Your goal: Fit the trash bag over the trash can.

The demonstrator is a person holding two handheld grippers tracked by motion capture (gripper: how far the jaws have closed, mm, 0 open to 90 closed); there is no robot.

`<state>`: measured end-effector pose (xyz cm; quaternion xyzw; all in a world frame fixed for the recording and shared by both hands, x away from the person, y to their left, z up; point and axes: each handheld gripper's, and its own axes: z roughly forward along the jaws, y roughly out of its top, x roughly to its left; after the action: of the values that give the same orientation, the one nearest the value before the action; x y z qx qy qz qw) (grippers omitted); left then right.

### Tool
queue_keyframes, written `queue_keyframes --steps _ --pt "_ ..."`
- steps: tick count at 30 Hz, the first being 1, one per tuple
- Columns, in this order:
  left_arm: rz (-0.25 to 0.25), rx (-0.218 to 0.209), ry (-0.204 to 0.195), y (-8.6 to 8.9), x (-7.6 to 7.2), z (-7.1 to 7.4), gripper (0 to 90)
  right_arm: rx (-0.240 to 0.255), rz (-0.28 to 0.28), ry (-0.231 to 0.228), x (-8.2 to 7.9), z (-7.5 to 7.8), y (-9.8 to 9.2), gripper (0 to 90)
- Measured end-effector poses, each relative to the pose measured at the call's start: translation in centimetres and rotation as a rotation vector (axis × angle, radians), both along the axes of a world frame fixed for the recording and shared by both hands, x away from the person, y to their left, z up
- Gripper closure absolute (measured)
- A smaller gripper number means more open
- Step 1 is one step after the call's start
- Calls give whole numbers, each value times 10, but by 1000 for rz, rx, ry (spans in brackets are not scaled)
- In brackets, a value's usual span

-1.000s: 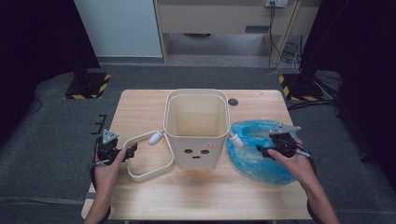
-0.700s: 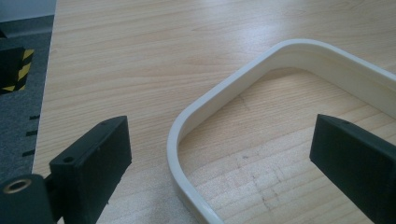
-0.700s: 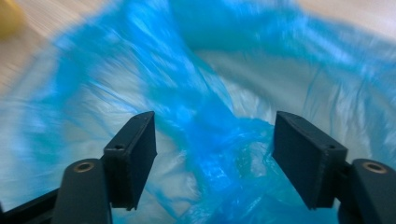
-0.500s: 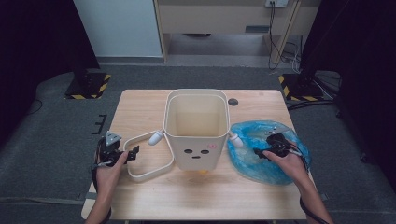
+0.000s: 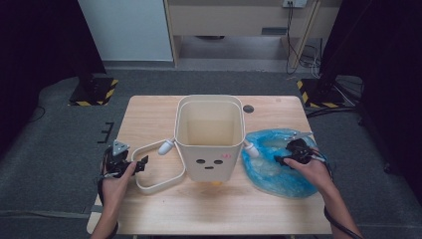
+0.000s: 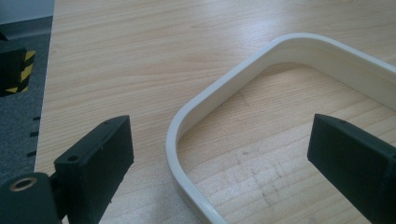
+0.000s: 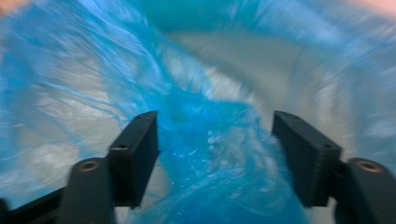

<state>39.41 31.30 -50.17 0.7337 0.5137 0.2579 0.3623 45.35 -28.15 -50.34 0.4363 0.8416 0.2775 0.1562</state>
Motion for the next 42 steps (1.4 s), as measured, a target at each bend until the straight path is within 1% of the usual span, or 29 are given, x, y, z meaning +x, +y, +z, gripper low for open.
queue_keyframes --steps 1,4,7,8,9,11,13,15,18,20,22,23,25,28,32,33,38,40,42 --pt "-1 -1 1 0 0 0 62 -4 -1 6 -1 -5 1 257" --pt "2 -3 2 1 0 0 61 -6 -19 14 -1 -13 1 257" --pt "1 0 5 0 0 -1 65 4 -17 8 -2 -15 0 360" --pt "0 3 6 0 0 -1 64 24 -21 4 -2 -16 -1 428" --pt "0 5 6 0 0 0 66 31 -19 -11 -2 -16 -2 511" --pt "2 0 0 1 -1 1 67 52 -20 -14 -1 -16 -3 662" --pt "3 -1 -2 1 -1 1 68 82 -21 -11 -1 -15 -4 764" --pt "6 -3 -1 2 -1 1 68 112 -33 -14 -1 -13 -6 827" --pt "13 -14 -6 4 -1 2 68 150 -56 -16 0 -5 -9 854" --pt "6 -21 -16 4 -2 2 67 173 -67 -23 0 1 -11 859" --pt "7 -26 -12 5 -2 2 62 207 -85 -21 -1 8 -13 860" --pt "7 -37 -12 5 -2 1 60 221 -94 -17 -1 11 -13 860" --pt "7 -45 -14 5 -2 1 59 242 -99 -15 -3 19 -14 862" --pt "4 -37 -22 4 -3 3 57 282 -102 -20 -4 29 -17 869" --pt "2 -31 -25 3 -3 3 57 326 -116 -10 -3 40 -20 873" --pt "0 -29 -25 3 -3 3 58 343 -121 -2 -3 43 -21 874" --pt "1 -24 -20 4 -2 2 58 375 -153 0 0 55 -21 877" --pt "7 -29 -16 4 -1 2 58 396 -170 4 2 59 -20 878" --pt "4 -24 -17 4 -2 2 58 425 -183 10 4 62 -20 879"
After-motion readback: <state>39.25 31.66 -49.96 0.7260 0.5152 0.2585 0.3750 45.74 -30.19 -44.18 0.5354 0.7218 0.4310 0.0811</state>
